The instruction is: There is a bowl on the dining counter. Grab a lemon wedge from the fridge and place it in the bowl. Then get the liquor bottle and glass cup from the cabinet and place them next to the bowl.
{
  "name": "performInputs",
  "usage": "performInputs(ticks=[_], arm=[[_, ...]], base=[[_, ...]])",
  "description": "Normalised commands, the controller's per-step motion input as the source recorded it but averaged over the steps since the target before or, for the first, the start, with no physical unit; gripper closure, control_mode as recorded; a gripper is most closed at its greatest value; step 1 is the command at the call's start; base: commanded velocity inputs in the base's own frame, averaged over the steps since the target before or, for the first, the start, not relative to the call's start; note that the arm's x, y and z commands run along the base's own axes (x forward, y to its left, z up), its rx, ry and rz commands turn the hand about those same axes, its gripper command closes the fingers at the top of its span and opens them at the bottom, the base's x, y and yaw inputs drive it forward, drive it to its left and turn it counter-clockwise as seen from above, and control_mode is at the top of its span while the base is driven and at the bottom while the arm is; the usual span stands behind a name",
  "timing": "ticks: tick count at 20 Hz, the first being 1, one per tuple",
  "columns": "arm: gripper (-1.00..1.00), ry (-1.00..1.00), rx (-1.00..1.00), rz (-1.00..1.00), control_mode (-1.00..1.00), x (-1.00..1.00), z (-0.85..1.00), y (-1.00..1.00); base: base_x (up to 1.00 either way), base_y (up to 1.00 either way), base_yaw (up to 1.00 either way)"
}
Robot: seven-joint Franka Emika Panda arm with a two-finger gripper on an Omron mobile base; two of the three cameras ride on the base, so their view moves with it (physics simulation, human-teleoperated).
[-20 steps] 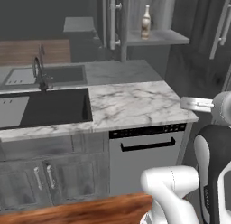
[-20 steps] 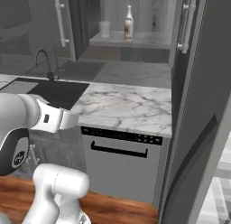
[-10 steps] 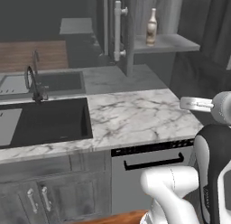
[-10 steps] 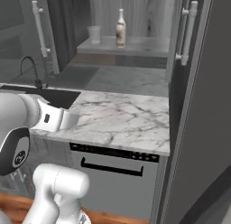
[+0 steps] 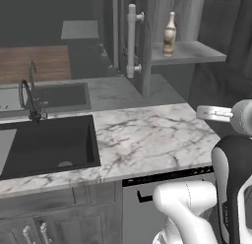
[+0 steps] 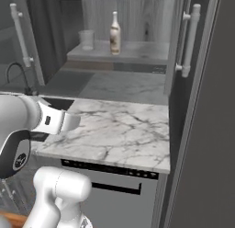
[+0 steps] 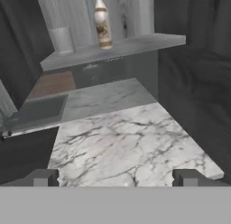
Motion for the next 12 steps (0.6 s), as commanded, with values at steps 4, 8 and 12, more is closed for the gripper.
performInputs(ticks=[4,8,12], arm=[[-1.00,0.00,0.00,0.00,1.00,0.00,0.00,0.00],[-1.00,0.00,0.00,0.00,1.00,0.00,0.00,0.00],[-1.00,0.00,0.00,0.00,1.00,0.00,0.00,0.00]], base=[[0.54,-0.23,-0.03],[0.57,-0.26,-0.02],[0.48,-0.34,-0.01]])
